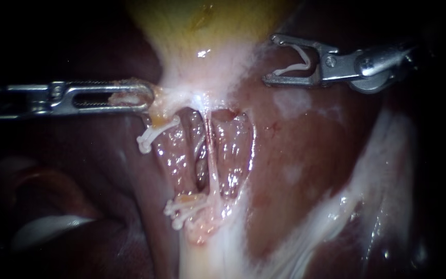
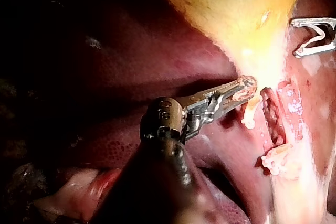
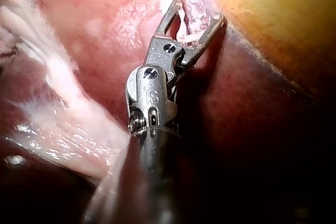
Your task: Clipping first clip right tube
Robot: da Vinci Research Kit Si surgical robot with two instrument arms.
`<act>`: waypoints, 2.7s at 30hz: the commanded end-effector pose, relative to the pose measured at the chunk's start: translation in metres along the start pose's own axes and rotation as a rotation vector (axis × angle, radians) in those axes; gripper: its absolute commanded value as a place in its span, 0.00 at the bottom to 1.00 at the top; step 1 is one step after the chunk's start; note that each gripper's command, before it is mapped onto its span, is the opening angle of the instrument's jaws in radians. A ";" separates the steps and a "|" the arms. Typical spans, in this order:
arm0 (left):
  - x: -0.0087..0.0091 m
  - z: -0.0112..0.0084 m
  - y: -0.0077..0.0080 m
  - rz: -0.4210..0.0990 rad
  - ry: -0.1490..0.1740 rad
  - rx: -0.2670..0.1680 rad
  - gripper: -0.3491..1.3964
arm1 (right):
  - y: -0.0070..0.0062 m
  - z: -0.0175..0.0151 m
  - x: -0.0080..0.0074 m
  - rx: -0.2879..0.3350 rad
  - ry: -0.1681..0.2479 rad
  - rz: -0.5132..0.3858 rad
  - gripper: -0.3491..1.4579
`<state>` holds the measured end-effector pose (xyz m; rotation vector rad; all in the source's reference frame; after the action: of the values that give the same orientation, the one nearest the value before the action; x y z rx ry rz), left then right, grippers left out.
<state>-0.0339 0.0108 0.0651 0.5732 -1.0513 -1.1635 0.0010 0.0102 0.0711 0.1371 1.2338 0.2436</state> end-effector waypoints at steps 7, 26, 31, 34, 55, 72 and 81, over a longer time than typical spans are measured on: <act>0.0001 -0.0001 0.0000 0.000 0.000 0.000 0.00 | -0.0020 0.0003 0.0012 0.045 0.024 0.125 0.47; 0.0001 -0.0003 -0.0002 0.000 0.000 -0.001 0.00 | -0.0086 0.0044 0.0026 0.159 0.055 0.302 0.47; 0.0001 -0.0003 -0.0002 0.000 0.000 -0.001 0.00 | -0.0105 0.0060 0.0016 0.193 0.025 0.338 0.46; 0.0001 -0.0003 -0.0002 0.000 0.000 -0.001 0.00 | -0.0112 0.0067 0.0011 0.210 0.022 0.357 0.46; 0.0001 -0.0003 -0.0005 0.005 -0.003 -0.002 0.00 | -0.0145 0.0110 -0.0014 0.296 -0.013 0.471 0.45; 0.0001 -0.0003 -0.0005 0.005 -0.004 -0.002 0.00 | -0.0161 0.0126 -0.0009 0.441 0.133 0.672 0.45; 0.0001 -0.0003 -0.0005 0.005 -0.004 -0.002 0.00 | -0.0171 0.0123 -0.0004 0.488 0.138 0.709 0.43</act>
<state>-0.0340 0.0106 0.0646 0.5673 -1.0544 -1.1616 0.0143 -0.0061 0.0714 1.0144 1.3284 0.5646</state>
